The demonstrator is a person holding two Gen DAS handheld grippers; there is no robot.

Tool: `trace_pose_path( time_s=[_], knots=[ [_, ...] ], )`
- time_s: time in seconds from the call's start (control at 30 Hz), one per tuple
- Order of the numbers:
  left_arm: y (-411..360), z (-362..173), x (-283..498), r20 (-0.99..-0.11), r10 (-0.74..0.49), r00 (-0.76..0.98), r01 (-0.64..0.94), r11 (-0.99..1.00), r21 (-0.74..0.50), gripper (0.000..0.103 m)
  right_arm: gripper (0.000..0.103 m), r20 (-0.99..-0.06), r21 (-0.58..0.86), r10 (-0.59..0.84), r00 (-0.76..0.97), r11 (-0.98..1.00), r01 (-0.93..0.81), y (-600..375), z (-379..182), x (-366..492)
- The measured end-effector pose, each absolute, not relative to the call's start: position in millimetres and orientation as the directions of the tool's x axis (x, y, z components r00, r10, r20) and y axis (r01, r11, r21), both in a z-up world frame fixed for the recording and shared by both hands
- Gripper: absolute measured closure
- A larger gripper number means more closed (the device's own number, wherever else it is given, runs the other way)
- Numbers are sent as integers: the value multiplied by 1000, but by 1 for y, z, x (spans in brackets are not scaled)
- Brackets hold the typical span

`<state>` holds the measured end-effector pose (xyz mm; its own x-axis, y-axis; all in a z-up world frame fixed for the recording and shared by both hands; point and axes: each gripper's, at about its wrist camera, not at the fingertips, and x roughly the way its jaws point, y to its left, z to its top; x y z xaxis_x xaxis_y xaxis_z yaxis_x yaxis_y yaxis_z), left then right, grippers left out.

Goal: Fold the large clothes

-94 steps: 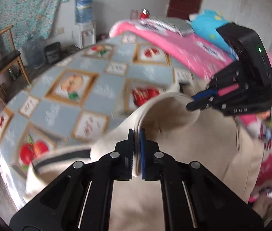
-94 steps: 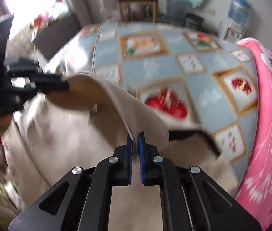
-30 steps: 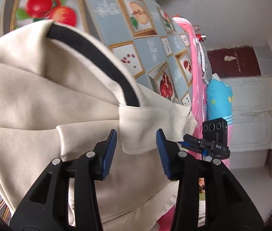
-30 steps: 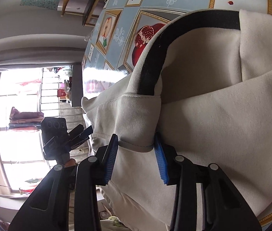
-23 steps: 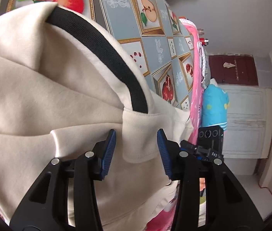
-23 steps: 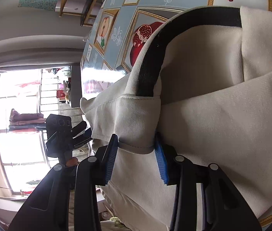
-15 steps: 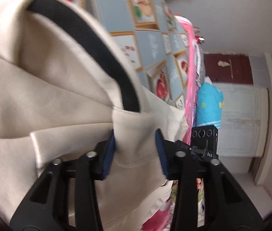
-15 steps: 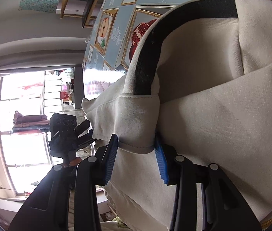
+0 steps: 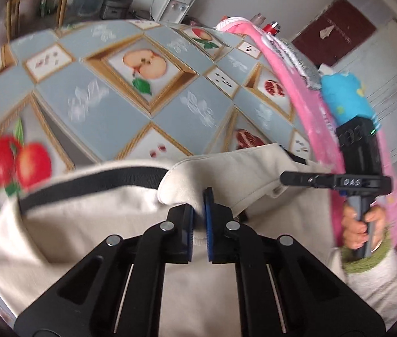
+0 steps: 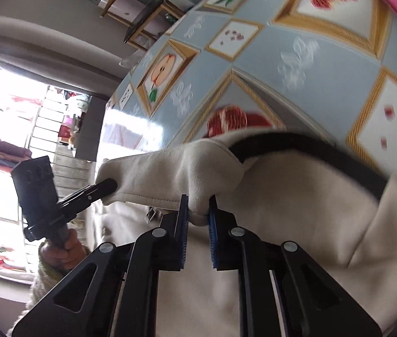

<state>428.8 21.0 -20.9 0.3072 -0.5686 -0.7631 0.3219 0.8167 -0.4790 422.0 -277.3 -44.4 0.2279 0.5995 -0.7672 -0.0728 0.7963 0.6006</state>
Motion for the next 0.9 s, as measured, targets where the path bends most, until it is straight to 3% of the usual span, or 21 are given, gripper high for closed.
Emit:
trace_pose_path(
  time_s=[0.2, 0.33, 0.5, 0.57, 0.63, 0.67, 0.8, 0.9],
  knots=[
    [24, -22, 412, -771, -577, 270, 424, 790, -443, 96, 90, -823, 503, 548, 147, 824, -260, -266, -44, 408],
    [16, -34, 401, -820, -514, 253, 472, 805, -359, 96, 90, -863, 409, 482, 150, 842, -350, -255, -50, 402],
    [9, -39, 406, -838, -475, 268, 471, 824, -316, 95, 90, -877, 365, 445, 184, 864, -348, -251, -48, 404],
    [9, -39, 404, -841, -470, 269, 471, 826, -311, 95, 84, -880, 377, 443, 170, 870, -316, -255, -48, 401],
    [8, -38, 401, -846, -454, 281, 483, 828, -285, 94, 56, -902, 323, 383, 198, 905, -279, -263, -40, 396],
    [6, -38, 401, -847, -449, 284, 487, 829, -277, 94, 51, -909, 279, 343, 235, 922, -267, -267, -32, 392],
    [4, -38, 402, -849, -443, 289, 498, 827, -262, 94, 50, -898, 121, 194, 394, 972, -203, -283, 1, 377],
    [4, -37, 402, -849, -439, 292, 505, 825, -253, 94, 51, -840, 184, 271, 470, 957, -222, -275, 25, 372]
  ],
)
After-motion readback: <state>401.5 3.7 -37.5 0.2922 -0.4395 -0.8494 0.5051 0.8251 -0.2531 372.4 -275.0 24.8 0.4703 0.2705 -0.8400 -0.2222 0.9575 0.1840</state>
